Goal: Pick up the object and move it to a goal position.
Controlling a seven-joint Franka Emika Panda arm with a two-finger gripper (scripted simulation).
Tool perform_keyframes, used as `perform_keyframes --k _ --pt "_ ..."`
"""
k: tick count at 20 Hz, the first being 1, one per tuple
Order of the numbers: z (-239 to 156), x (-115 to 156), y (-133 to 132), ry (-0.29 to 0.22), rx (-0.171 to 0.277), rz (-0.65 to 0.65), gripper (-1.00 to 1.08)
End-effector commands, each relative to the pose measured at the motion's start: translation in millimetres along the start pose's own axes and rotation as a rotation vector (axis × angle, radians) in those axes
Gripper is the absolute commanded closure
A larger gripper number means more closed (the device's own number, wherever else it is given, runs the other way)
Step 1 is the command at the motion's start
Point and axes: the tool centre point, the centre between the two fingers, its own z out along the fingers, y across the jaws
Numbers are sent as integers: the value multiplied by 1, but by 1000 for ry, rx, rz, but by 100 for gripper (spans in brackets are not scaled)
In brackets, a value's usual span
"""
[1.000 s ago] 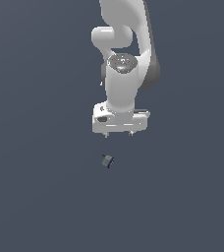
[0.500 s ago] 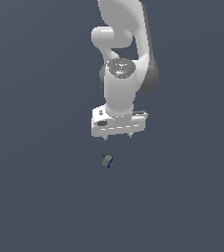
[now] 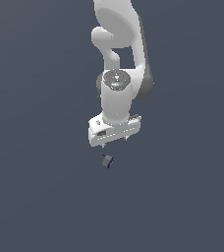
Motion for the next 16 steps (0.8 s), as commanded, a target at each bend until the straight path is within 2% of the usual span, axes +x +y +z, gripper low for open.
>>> perform_keyframes --k 1,16 --pt "8 1 5 -3 -1 -67 -92" --pt "54 5 30 -15 6 -464 -92"
